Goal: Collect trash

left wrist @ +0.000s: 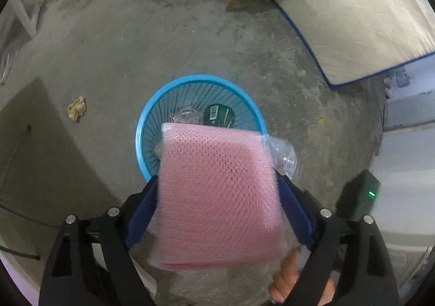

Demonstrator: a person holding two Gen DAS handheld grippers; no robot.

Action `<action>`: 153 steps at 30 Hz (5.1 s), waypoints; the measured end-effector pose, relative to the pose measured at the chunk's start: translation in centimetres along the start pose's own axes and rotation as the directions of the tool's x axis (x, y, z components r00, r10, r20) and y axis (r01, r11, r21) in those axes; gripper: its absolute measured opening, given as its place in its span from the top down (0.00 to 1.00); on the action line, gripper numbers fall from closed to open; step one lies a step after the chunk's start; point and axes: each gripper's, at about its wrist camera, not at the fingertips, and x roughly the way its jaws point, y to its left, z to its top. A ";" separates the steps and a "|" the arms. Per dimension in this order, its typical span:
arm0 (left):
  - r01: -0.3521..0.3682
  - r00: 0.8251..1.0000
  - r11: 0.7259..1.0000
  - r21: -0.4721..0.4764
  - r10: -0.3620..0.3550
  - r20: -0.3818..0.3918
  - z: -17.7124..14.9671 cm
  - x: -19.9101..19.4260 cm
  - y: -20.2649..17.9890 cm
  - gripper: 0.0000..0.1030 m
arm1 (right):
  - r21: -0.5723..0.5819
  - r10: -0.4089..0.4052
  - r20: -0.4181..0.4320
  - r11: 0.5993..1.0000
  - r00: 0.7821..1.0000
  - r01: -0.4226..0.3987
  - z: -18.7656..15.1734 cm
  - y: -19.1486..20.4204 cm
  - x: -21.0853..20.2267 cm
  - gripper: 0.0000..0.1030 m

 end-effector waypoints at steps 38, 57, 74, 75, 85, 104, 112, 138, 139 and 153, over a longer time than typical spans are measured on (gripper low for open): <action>-0.054 0.887 0.998 0.046 0.026 0.461 -19.9 -29.3 15.3 0.18 | -0.177 -0.281 -0.038 0.946 0.959 0.270 1.4 -1.8 5.7 0.76; 0.029 0.737 0.975 -0.222 0.129 0.664 -32.4 -36.9 28.3 0.18 | -0.329 0.082 -0.035 0.940 0.996 -0.089 -4.2 7.4 -6.9 0.36; 0.043 0.673 0.929 -0.368 0.245 0.698 -37.7 -36.1 34.8 0.18 | -0.491 0.260 -0.505 0.697 0.823 -0.522 -23.0 31.9 -0.2 0.34; 0.048 0.671 0.926 -0.374 0.247 0.699 -37.7 -36.0 34.9 0.20 | -0.485 0.246 -0.525 0.701 0.815 -0.524 -24.1 33.0 1.2 0.34; 0.095 0.649 0.906 -0.412 0.258 0.716 -38.5 -35.4 36.0 0.32 | -0.494 0.104 -0.560 0.754 0.822 -0.432 -31.6 39.6 11.3 0.45; 0.184 0.609 0.868 -0.462 0.268 0.747 -41.5 -35.9 38.2 0.62 | -0.390 0.188 -0.632 0.761 0.752 -0.518 -33.0 40.5 12.0 1.00; 0.207 0.580 0.848 -0.487 0.295 0.759 -43.9 -36.4 38.7 0.62 | -0.331 0.212 -0.738 0.713 0.641 -0.618 -34.9 40.5 9.5 1.00; 0.368 0.755 0.827 -0.425 0.001 0.655 -43.0 -30.8 37.0 0.54 | -0.798 -0.220 -0.571 0.377 0.791 -0.470 -41.9 34.9 2.7 1.00; 0.374 0.757 0.826 -0.421 -0.010 0.653 -42.9 -30.8 36.9 0.54 | -0.808 -0.228 -0.559 0.366 0.797 -0.462 -41.9 35.1 3.2 1.00; 0.557 0.693 0.744 -0.369 -0.172 0.700 -42.2 -30.1 37.1 0.54 | -0.829 -0.212 -0.534 0.323 0.818 -0.457 -41.6 34.2 3.3 1.00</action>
